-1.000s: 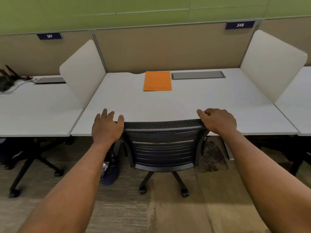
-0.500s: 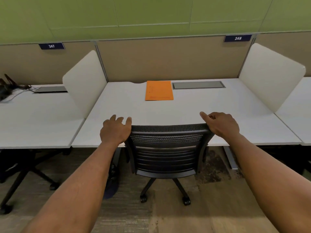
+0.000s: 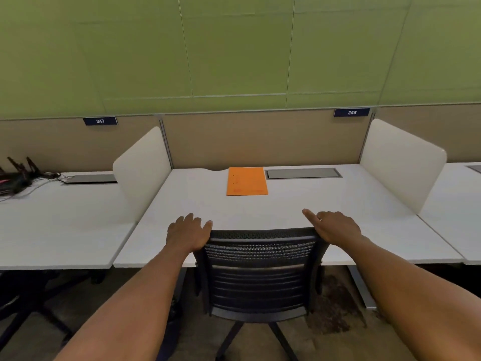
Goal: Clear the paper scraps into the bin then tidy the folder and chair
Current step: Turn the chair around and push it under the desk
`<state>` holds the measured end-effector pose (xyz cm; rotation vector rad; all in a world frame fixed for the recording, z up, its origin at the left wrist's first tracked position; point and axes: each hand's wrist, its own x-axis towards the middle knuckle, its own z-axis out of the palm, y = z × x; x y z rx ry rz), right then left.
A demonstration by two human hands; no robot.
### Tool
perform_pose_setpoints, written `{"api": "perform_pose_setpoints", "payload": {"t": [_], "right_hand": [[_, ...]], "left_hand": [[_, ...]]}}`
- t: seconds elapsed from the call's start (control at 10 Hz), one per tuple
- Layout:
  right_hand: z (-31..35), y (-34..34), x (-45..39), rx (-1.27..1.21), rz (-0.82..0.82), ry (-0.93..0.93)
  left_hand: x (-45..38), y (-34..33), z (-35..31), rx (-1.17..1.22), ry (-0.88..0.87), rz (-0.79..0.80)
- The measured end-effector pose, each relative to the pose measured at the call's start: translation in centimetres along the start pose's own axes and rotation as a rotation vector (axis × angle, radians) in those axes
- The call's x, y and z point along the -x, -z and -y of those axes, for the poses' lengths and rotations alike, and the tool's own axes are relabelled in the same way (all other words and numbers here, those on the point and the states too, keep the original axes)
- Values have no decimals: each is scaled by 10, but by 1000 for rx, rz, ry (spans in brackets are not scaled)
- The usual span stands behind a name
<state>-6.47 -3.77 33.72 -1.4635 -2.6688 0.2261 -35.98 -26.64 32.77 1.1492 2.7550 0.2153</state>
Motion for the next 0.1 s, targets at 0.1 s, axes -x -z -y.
{"api": "perform_pose_setpoints", "payload": {"t": [0.1], "right_hand": [[9,4,-1,-83,116,39]], "left_hand": [[2,10,-8,37,-53,31]]}}
